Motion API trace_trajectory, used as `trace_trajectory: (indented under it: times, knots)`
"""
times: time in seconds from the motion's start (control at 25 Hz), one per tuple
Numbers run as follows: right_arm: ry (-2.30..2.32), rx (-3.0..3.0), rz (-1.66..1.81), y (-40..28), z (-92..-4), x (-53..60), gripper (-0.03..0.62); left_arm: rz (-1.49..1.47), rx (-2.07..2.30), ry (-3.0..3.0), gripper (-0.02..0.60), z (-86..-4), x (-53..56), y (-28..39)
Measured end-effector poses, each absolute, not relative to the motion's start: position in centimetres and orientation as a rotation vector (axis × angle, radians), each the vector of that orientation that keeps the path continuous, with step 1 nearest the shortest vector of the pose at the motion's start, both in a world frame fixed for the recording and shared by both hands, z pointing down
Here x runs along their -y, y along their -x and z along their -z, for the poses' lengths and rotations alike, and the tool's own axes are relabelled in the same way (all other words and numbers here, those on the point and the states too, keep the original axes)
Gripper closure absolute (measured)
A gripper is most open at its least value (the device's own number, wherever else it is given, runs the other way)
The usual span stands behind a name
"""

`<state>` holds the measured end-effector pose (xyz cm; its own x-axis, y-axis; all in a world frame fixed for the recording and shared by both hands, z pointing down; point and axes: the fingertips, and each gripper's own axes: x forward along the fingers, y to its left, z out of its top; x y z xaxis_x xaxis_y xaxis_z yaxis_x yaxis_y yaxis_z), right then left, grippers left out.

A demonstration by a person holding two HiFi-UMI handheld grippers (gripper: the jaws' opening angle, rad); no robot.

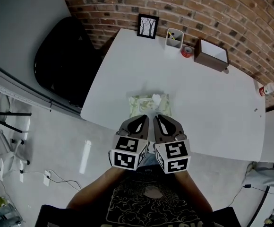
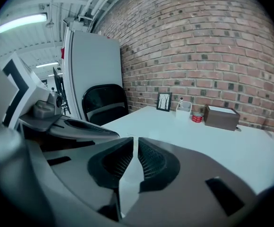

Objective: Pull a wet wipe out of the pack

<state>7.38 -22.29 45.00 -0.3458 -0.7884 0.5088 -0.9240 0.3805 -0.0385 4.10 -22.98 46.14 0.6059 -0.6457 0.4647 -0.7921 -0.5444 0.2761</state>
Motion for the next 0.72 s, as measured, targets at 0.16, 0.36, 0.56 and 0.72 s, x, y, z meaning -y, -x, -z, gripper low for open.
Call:
trace_trajectory:
  times: [0.16,0.36,0.56,0.72]
  knots:
    - [-1.453,2.227,-0.471,-7.6,-46.1,23.5,0.572,-0.455,1.157,-2.347,0.569,-47.1,24.1,-4.0]
    - [-1.407,2.225,-0.500,-7.7,-47.4,24.8,0.526,-0.473,1.166,-2.315,0.569,-48.0,25.4,-4.1]
    - [-1.370,2.205,-0.537,-7.8,-49.0,25.4,0.508,-0.487,1.178,-2.290,0.569,-48.6,26.2,-3.8]
    - [-1.358,2.200,-0.540,-7.8,-49.4,26.2,0.508,-0.489,1.190,-2.272,0.569,-49.1,26.7,-3.8]
